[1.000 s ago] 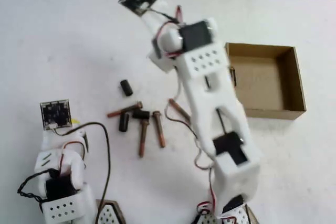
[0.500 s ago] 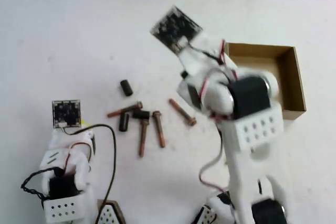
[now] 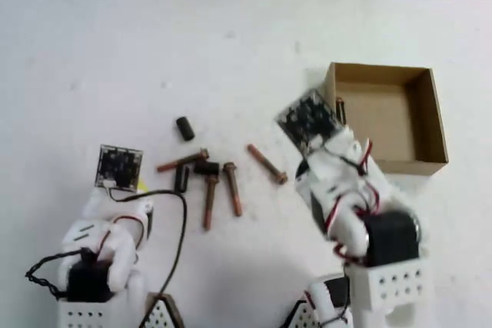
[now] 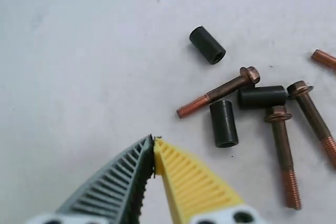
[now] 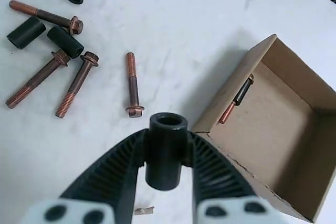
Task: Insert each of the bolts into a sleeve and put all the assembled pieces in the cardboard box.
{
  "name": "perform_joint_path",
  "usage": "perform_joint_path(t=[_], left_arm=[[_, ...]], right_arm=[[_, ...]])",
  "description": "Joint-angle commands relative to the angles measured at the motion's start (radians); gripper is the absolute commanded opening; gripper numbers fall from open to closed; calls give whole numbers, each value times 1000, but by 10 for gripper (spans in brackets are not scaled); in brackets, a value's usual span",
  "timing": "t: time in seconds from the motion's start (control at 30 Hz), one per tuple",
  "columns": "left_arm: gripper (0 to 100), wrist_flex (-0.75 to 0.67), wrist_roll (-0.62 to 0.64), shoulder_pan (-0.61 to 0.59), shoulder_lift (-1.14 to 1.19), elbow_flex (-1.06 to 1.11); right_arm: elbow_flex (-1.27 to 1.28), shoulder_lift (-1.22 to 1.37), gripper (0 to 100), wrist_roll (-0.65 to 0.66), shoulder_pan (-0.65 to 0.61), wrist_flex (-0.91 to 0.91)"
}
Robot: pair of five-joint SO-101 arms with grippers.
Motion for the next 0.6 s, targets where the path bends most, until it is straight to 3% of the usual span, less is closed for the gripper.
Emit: perform_joint_path(t=[0.0, 0.57], left_arm=[[24, 20, -9, 53, -12, -86], [24, 18, -86, 68, 47, -270]], right_arm=[[123, -151, 17, 3, 8, -59], [598, -581, 17, -95, 7, -249]])
